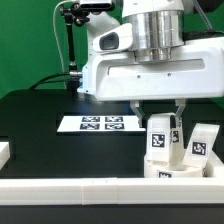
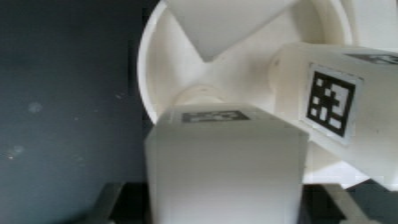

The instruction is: Assemble stool

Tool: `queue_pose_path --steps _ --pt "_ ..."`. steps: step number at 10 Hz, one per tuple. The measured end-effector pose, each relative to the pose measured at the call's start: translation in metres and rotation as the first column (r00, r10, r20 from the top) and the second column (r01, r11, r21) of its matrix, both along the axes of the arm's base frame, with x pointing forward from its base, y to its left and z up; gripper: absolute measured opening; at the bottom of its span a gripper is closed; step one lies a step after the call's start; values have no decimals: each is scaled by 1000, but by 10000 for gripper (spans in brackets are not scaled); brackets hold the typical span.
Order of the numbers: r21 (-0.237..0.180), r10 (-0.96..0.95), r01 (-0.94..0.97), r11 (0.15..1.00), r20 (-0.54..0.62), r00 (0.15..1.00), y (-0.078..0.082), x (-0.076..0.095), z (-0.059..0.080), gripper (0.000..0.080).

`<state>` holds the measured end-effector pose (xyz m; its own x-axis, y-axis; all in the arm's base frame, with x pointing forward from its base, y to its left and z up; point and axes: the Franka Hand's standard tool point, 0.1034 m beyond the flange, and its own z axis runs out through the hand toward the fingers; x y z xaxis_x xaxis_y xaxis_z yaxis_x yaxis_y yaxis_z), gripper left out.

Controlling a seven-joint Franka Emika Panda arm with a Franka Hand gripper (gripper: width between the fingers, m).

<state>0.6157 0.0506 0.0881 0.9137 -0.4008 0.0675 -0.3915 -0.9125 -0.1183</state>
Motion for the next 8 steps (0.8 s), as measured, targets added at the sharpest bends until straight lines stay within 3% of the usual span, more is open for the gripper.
queue_pose_path --steps 4,8 --pt "25 -198 198 980 -19 980 1 0 0 338" --pt "56 -525 527 848 -46 850 9 2 0 340"
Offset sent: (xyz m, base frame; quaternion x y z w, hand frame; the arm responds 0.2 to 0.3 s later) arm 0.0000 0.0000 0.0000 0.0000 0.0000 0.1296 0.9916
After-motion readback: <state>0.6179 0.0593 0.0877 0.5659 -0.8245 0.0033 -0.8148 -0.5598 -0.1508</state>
